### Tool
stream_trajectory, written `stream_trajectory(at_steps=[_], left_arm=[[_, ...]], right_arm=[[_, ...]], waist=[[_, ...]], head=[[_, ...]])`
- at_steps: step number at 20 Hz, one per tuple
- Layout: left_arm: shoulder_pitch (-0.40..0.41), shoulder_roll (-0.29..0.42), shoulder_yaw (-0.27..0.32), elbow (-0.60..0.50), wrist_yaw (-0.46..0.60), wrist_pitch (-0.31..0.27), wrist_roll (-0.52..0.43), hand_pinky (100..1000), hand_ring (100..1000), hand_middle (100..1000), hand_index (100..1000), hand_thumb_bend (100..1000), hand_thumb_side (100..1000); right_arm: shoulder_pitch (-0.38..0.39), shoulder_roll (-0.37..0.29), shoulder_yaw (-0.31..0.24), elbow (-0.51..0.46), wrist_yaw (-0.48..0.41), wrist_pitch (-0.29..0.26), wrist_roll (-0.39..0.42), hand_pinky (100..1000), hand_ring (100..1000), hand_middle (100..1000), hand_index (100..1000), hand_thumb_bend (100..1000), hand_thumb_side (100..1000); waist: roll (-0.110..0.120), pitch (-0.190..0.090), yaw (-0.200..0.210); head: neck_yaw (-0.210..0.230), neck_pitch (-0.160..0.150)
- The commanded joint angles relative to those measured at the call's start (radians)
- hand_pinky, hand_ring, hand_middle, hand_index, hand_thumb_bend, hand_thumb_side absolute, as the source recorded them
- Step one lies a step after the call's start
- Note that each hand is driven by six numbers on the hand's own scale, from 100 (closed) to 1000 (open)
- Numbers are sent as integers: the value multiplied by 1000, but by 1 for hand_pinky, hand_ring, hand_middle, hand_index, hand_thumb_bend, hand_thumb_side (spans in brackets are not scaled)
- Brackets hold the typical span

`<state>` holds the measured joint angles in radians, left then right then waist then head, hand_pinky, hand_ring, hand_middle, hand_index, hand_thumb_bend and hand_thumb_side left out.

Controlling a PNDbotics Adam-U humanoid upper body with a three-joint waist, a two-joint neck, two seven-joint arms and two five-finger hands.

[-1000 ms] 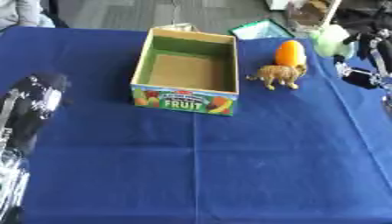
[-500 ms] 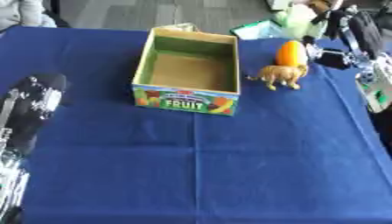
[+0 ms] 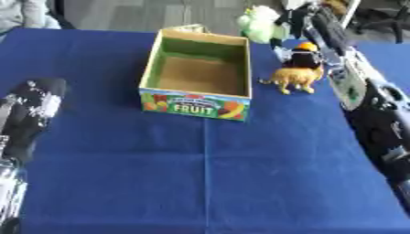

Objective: Pick up objects on the table and place them in the box.

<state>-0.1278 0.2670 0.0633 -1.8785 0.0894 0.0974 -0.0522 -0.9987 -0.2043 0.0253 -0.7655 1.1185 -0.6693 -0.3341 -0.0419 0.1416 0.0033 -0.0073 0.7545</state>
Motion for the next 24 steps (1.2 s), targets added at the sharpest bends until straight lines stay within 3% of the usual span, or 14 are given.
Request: stream_trajectory(at_steps=[1, 9, 11, 12, 13, 14, 18, 21, 22, 24], left_arm=[[-15, 3, -5, -16, 9, -1, -6, 594, 743, 568, 663, 305, 468], [-24, -1, -12, -17, 13, -3, -13, 593, 743, 568, 663, 304, 465], [-25, -3, -13, -17, 13, -3, -15, 593, 743, 568, 663, 304, 466], [-25, -3, -13, -17, 13, -3, -15, 593, 743, 568, 663, 304, 466], [-25, -3, -13, -17, 13, -3, -15, 593, 743, 568, 663, 304, 466], [-25, -3, -12, -17, 13, -3, -15, 593, 743, 568, 663, 304, 466], [-24, -4, -11, -17, 12, -3, -14, 593, 743, 568, 663, 304, 467], [-23, -3, -10, -16, 11, -3, -13, 593, 743, 568, 663, 303, 467], [-22, -3, -10, -16, 11, -3, -13, 593, 743, 568, 663, 304, 467], [-20, -2, -9, -16, 10, -3, -12, 593, 742, 568, 663, 304, 467]], right_arm=[[-31, 25, -2, 6, 46, -15, 6, 385, 436, 233, 336, 100, 100], [-32, 109, 4, 37, 137, -63, 43, 446, 472, 275, 377, 100, 100], [-31, 123, 10, 39, 157, -80, 60, 474, 494, 324, 429, 196, 100], [-30, 127, 13, 39, 168, -90, 71, 496, 513, 372, 485, 372, 100], [-29, 130, 15, 39, 177, -99, 82, 506, 522, 397, 515, 407, 100], [-28, 131, 15, 37, 183, -106, 90, 529, 548, 459, 602, 432, 229], [-27, 123, 9, 27, 187, -109, 98, 569, 607, 592, 768, 482, 430], [-28, 109, 3, 21, 167, -104, 99, 586, 635, 641, 797, 491, 445], [-29, 103, 1, 18, 154, -102, 103, 595, 645, 644, 797, 451, 459], [-33, 86, -4, 9, 120, -98, 116, 604, 656, 646, 794, 489, 427]], waist=[[7, -11, 5], [19, -5, 23], [21, -5, 24], [21, -4, 23], [22, -4, 23], [22, -4, 22], [22, -4, 17], [21, -4, 12], [21, -4, 10], [22, -5, 7]], head=[[-10, -11], [-32, -18], [-34, -19], [-35, -20], [-35, -20], [-34, -20], [-30, -19], [-28, -20], [-27, -20], [-25, -21]])
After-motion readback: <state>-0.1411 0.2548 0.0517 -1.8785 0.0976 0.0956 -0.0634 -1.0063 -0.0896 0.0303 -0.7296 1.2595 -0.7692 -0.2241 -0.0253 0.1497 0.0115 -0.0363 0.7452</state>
